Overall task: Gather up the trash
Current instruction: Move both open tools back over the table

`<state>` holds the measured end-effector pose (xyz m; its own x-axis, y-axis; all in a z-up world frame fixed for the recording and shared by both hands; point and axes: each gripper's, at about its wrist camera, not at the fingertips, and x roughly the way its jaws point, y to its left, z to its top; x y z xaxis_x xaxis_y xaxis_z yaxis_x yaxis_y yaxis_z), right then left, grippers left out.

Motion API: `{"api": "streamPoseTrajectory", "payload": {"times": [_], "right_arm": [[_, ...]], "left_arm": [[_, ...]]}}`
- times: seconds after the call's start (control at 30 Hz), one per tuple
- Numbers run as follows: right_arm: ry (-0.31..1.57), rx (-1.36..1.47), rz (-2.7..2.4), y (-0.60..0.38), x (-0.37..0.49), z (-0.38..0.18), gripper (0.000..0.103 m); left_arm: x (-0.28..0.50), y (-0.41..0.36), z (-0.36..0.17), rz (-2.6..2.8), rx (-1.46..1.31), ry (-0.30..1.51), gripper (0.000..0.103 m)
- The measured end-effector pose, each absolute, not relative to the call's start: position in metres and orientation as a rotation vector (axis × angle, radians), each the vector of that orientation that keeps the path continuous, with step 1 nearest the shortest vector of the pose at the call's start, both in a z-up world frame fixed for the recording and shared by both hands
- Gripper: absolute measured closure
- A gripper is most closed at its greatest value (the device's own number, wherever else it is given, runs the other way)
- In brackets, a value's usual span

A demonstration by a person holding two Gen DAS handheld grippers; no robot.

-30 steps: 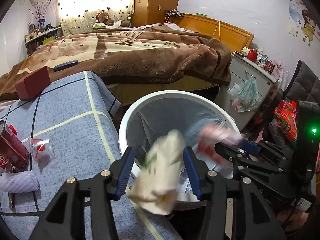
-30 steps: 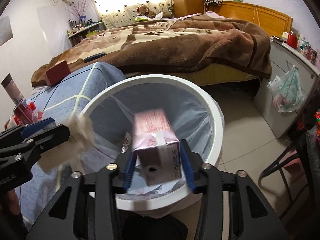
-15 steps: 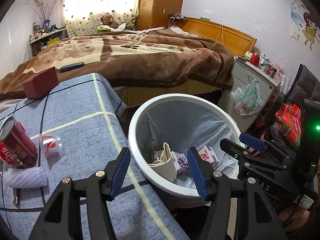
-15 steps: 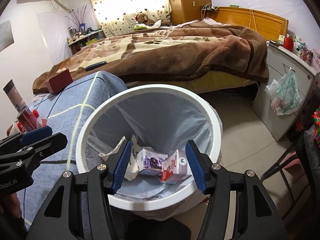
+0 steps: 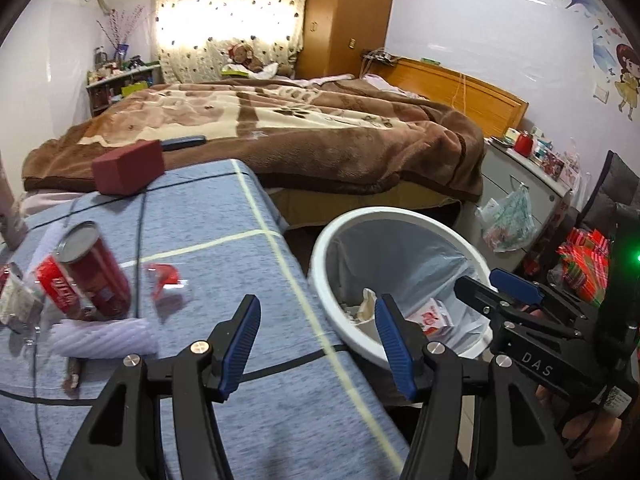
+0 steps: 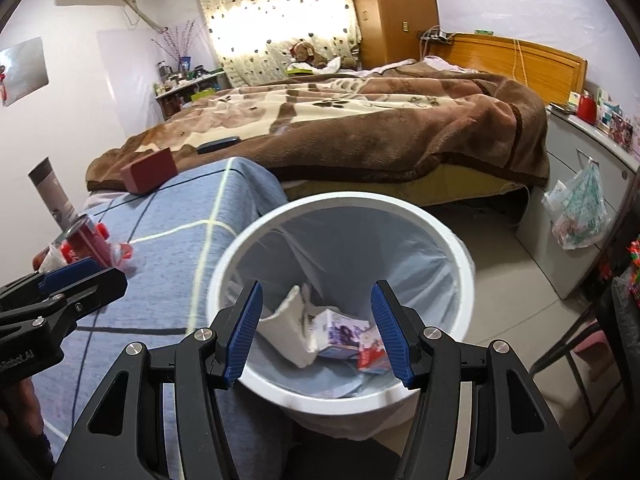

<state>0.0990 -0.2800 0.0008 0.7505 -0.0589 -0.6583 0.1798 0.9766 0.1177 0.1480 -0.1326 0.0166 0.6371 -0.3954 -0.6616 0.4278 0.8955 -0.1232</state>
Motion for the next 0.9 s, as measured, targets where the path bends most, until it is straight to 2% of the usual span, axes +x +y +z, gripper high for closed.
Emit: {"api": "streamPoseTrajectory", "payload": {"times": [0.9], "right_arm": [[0.692, 0.084, 0.090, -0.180, 0.125, 0.010, 0.045]], "left_arm": [[0.141, 0.037, 0.022, -0.156, -0.092, 0.689, 0.041]]}}
